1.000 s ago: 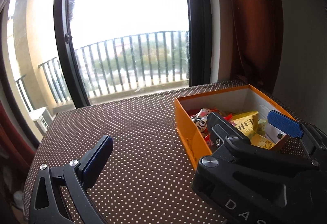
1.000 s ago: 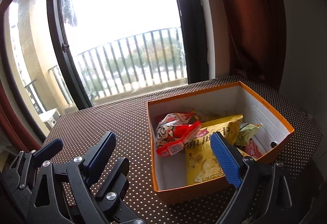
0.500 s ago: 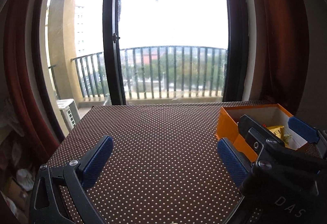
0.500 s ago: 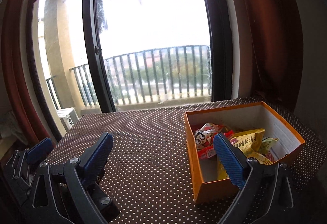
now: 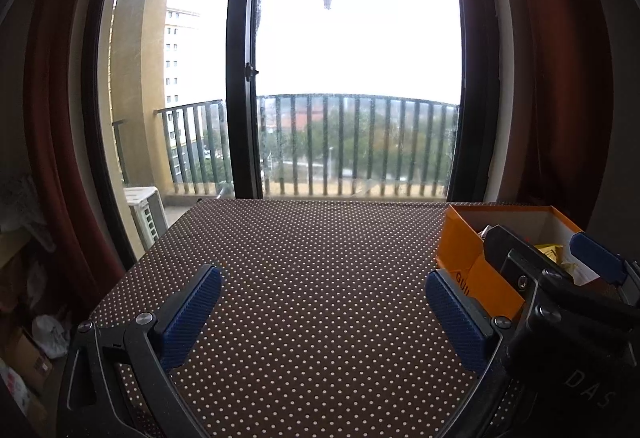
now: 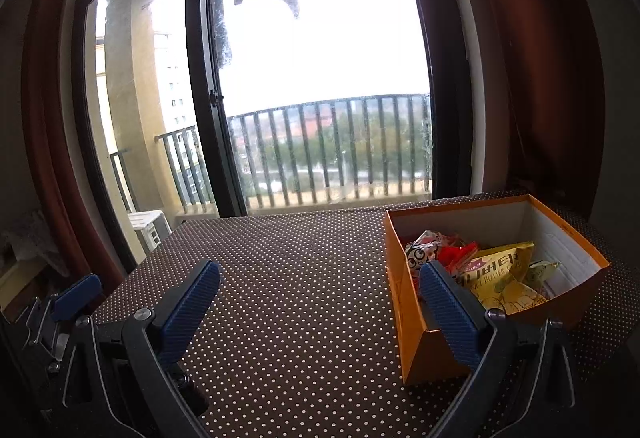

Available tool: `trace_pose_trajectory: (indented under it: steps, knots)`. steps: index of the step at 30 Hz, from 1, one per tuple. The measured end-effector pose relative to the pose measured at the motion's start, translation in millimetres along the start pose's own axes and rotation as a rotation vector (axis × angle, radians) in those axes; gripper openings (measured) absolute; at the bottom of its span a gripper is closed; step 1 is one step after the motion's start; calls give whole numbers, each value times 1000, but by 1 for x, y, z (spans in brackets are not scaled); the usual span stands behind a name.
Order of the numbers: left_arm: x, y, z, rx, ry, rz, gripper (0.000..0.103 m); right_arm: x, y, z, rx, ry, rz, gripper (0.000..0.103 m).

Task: Organize snacks

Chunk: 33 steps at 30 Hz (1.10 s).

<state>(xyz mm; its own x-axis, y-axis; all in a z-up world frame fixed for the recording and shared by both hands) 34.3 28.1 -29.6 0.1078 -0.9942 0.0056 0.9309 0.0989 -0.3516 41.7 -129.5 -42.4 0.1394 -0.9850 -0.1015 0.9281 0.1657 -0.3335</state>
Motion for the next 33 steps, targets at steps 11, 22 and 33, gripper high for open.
trace_pose_trajectory:
  steps: [11,22,33]
  knots:
    - [5,-2,-2,7,3,-8,102,6,-8,-2,9,8,-19,103]
    - [6,-5,-4,11,13,-4,102,10,-12,-3,9,18,-17,103]
    - [8,-5,-7,3,14,-9,102,12,-11,-5,2,23,-23,103]
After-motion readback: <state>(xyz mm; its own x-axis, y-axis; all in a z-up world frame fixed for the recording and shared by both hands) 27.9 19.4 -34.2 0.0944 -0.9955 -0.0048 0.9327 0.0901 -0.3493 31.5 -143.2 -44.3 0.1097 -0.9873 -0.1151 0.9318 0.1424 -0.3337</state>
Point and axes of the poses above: each gripper's, at about its wrist camera, not at the fingertips, and y roughly the way its jaws point, x to its right, z to its top, the point moved 2 cm from there along y, roughly the way its jaws point, and after that the axes turned 3 degrees about x, right-handed, at the moved point
